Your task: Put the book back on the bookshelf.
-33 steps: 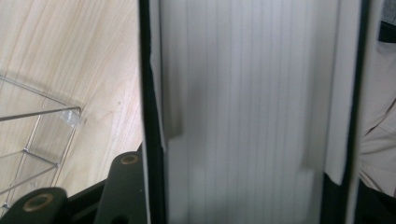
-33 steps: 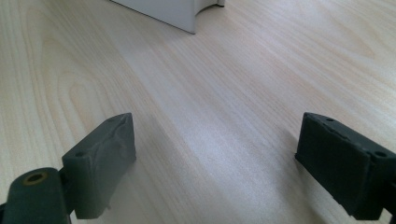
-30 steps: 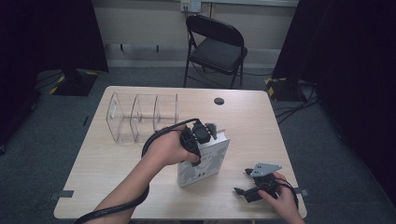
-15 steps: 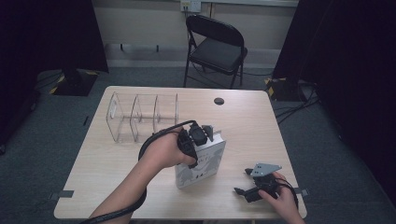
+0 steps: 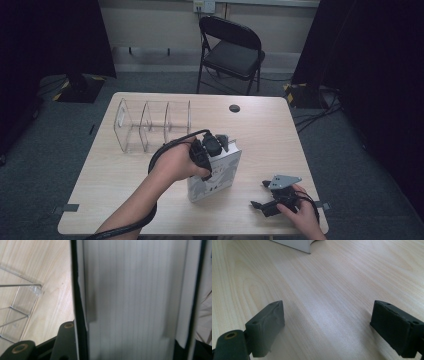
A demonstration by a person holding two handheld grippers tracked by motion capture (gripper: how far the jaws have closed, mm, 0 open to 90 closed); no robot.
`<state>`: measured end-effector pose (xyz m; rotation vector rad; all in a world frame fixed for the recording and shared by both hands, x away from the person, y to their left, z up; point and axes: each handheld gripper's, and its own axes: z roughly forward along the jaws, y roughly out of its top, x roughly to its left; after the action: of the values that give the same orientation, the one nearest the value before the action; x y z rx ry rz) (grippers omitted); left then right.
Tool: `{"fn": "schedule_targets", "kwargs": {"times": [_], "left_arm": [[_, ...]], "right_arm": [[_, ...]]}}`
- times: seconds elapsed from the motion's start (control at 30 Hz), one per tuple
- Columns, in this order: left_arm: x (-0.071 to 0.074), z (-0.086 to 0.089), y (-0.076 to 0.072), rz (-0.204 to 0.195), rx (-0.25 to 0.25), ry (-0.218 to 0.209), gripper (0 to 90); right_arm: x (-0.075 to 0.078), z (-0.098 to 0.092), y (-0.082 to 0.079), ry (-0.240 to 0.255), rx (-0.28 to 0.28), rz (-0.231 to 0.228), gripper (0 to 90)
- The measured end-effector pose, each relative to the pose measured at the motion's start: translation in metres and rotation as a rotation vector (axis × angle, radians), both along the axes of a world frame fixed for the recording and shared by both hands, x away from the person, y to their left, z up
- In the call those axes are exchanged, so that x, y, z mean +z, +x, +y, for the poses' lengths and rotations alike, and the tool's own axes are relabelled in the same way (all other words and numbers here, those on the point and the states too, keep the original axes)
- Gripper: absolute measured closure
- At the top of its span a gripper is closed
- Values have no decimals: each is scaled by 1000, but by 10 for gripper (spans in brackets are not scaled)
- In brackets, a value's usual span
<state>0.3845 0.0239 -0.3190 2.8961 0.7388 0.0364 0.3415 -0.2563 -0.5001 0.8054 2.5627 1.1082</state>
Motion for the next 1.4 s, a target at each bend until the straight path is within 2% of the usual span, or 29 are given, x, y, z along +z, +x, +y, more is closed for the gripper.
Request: {"fn": "schedule_targets", "kwargs": {"times": [0.13,0.23,0.33,0.47,0.73,0.83,0.87,1.2,1.3,1.4], "left_arm": [[1,3,2,16,21,-12,522],[4,5,4,33,39,-2,523],[7,8,5,29,56,6,523],[9,16,6,25,81,9,524],[15,35,10,42,134,18,525],[18,43,11,39,153,17,525],[19,45,11,37,173,8,525],[21,68,12,21,225,0,525],[22,78,13,43,247,-4,526],[21,85,12,45,261,2,525]], "right_arm": [[0,0,0,-1,2,-1,109],[0,0,0,-1,2,-1,109],[0,0,0,0,1,0,109],[0,0,0,0,1,1,109],[0,0,0,-1,1,1,109],[0,0,0,-1,1,0,109],[0,0,0,-1,1,0,109],[0,0,0,0,1,1,109],[0,0,0,0,1,1,109],[0,0,0,0,1,0,109]]}}
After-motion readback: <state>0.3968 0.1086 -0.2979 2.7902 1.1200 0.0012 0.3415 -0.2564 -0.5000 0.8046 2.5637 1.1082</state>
